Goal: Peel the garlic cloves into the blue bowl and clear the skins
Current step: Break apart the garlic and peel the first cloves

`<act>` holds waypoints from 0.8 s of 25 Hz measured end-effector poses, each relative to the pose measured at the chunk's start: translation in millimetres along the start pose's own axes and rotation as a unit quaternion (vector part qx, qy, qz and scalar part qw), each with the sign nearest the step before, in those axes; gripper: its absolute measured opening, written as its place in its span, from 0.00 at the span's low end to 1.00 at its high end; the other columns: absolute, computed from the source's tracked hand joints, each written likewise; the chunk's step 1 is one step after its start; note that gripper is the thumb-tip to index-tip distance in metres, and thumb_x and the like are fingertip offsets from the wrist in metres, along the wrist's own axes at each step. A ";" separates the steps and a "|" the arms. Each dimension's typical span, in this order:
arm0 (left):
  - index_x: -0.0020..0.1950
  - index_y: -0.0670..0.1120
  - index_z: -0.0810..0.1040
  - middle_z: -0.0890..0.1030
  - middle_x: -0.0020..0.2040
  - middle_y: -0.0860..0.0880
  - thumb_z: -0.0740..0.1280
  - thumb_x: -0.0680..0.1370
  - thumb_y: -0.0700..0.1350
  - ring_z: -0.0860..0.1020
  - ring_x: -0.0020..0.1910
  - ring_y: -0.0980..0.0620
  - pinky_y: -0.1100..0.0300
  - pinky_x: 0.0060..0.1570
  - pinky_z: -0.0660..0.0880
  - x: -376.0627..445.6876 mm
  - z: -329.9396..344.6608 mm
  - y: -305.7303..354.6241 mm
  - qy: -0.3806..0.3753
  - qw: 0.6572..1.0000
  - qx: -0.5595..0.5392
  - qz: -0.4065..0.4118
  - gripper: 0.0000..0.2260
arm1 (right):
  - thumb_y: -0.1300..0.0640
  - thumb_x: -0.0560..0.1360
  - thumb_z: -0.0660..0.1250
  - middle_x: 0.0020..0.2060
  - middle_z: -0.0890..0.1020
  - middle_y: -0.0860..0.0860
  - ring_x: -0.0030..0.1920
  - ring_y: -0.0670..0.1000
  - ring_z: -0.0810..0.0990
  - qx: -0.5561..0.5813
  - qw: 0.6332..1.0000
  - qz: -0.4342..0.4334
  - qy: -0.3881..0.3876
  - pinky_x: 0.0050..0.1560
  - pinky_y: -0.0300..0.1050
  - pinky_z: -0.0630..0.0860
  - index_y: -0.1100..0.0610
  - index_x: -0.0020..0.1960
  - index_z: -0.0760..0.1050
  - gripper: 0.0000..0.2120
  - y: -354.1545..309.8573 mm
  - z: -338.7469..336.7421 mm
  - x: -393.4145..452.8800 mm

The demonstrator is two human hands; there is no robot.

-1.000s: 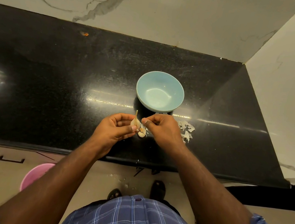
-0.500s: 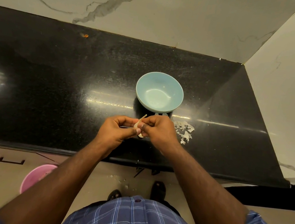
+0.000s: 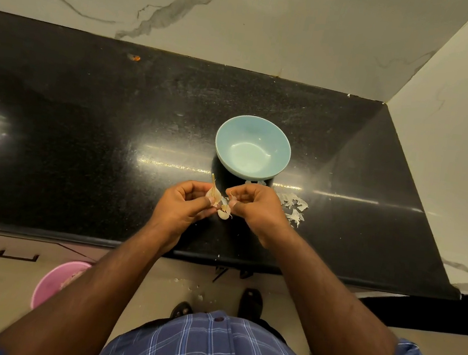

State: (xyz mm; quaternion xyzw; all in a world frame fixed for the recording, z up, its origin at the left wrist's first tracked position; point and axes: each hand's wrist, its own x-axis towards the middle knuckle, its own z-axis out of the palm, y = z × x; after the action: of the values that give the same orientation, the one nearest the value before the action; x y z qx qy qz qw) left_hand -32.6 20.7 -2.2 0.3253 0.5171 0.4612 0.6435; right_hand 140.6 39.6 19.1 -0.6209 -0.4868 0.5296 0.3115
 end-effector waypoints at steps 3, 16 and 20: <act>0.58 0.40 0.81 0.86 0.52 0.41 0.70 0.78 0.34 0.85 0.55 0.43 0.54 0.55 0.82 -0.6 -1.0 -1.8 -0.001 1.000 -0.009 -0.018 0.09 | 0.56 0.75 0.76 0.42 0.86 0.48 0.43 0.45 0.84 -0.176 0.984 -0.014 0.009 0.45 0.40 0.80 0.54 0.53 0.84 0.08 10.1 -5.7 3.3; 0.58 0.39 0.84 0.87 0.49 0.42 0.73 0.77 0.37 0.86 0.51 0.45 0.53 0.54 0.83 -7.5 0.1 1.9 -0.036 0.997 0.064 0.019 0.10 | 0.60 0.76 0.74 0.38 0.87 0.55 0.41 0.58 0.86 -0.042 0.998 -0.047 0.002 0.46 0.55 0.85 0.58 0.47 0.85 0.01 -6.3 10.4 -5.0; 0.55 0.40 0.84 0.87 0.48 0.42 0.71 0.78 0.35 0.86 0.50 0.44 0.55 0.51 0.84 -5.6 4.0 0.9 0.001 0.999 0.048 0.022 0.07 | 0.63 0.79 0.70 0.40 0.86 0.56 0.38 0.51 0.85 -0.016 0.999 -0.046 0.021 0.45 0.48 0.84 0.59 0.49 0.84 0.03 -6.6 11.4 -3.0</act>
State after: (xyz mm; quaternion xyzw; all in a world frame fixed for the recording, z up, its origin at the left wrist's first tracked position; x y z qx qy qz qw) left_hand -29.2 16.1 1.6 0.3670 0.5322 0.4500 0.6161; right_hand 128.0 37.6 23.4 -0.6137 -0.5165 0.4940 0.3355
